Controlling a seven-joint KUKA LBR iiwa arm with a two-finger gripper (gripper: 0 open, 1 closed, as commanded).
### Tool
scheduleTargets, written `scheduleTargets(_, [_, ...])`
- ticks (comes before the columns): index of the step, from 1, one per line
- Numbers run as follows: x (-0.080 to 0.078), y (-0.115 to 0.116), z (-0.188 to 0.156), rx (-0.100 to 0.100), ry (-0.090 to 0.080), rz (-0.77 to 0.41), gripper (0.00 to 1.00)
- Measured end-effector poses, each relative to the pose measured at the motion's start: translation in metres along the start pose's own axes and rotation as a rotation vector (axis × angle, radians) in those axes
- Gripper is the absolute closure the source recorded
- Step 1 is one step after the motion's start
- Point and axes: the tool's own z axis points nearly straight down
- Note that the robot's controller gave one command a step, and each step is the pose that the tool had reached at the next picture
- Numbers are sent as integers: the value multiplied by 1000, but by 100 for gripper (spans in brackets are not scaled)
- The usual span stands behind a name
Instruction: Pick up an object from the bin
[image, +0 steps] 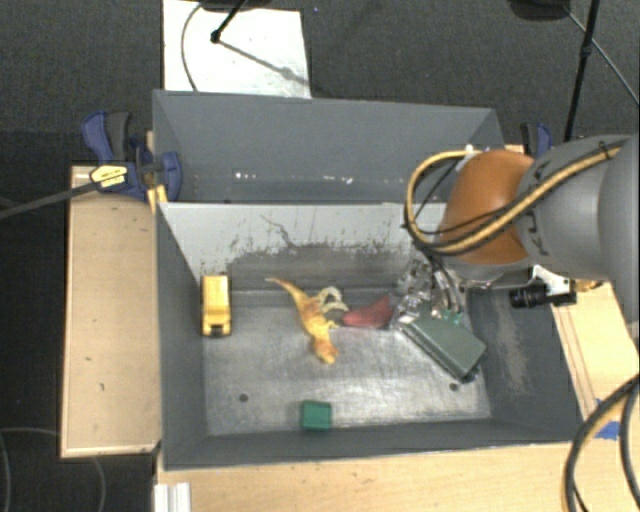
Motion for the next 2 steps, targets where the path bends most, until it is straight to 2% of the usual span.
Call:
scheduleTargets(1, [7,2,5,0,21,-3,0])
scheduleTargets(2, [0,0,0,0,0,-1,100])
